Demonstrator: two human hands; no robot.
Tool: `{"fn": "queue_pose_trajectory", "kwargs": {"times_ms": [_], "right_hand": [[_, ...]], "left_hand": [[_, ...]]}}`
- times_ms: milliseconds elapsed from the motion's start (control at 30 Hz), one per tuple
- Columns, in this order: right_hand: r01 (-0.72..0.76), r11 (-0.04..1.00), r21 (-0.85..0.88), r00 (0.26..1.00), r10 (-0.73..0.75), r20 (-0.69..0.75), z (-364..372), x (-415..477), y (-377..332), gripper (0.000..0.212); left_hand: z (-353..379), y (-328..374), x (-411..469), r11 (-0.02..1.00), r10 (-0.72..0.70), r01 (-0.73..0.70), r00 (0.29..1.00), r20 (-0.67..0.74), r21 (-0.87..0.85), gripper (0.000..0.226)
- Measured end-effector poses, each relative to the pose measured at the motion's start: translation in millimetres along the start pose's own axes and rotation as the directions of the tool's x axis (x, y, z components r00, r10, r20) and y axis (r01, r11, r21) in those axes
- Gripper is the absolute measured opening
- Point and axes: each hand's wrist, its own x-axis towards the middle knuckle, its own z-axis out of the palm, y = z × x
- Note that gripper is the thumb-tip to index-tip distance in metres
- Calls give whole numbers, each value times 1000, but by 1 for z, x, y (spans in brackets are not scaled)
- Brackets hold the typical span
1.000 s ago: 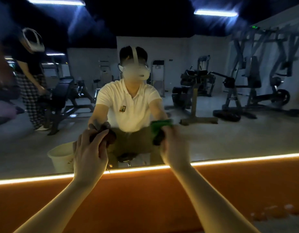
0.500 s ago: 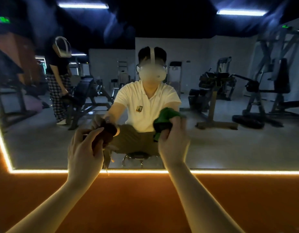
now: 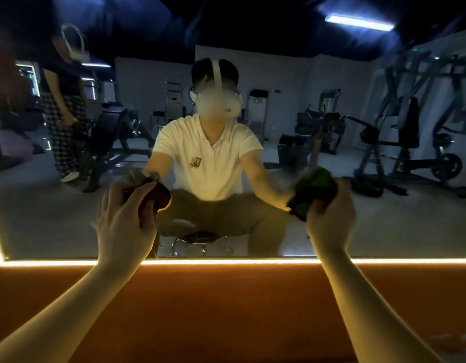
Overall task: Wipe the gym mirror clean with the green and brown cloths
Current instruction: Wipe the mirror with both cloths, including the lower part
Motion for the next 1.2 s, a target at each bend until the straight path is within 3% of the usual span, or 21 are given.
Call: {"fn": "queue_pose_trajectory", "kwargs": {"times_ms": [67,133,267,333,367,433,500,567,667,767,833,933,1100,1200], "right_hand": [[-116,993,-35,992,114,-54,-2,1,7,33],[-111,994,-7,992,111,-53,12,-9,-15,35],[20,994,107,999,-25,46,61,-44,-85,41],[151,980,129,972,-171,161,81,-72,-117,38],[248,958,147,926,-279,254,88,-88,-128,36],[474,860,187,761,-507,404,96,-112,-139,33],[607,773,187,646,-616,450,96,-113,-129,36],[595,788,157,654,-588,476,84,-96,-106,31],[500,866,18,790,-465,399,53,-62,-54,19],[281,956,-84,926,-247,286,30,-50,-26,23],[160,982,-99,965,-134,224,36,-61,-35,19],[203,979,30,940,-204,275,67,-96,-78,16],[291,947,138,807,-321,496,118,-152,-162,28],[428,889,163,707,-442,552,126,-162,-183,32]], "left_hand": [[3,1,0,1000,18,-18,1000,-24,-8,42],[2,2,1,999,42,-43,999,-35,-18,42],[-1,-4,2,998,67,-67,998,-13,0,41],[-3,-10,1,997,73,-73,997,-11,8,41],[-4,-14,0,998,70,-70,998,-11,8,40],[-4,-19,-4,998,61,-61,998,-13,1,37],[-4,-21,-7,999,47,-47,999,-8,-2,35],[-4,-21,-8,999,41,-41,999,-4,-9,36],[-4,-21,-7,999,46,-45,999,12,-15,39],[-7,-25,-6,997,71,-70,997,31,-31,38],[-10,-27,-6,996,76,-74,996,39,-41,37],[-17,-32,-6,997,65,-63,997,47,-40,40],[-35,-51,-5,999,18,-15,998,56,-41,41],[-39,-58,-8,998,-41,43,998,57,-50,39]]}}
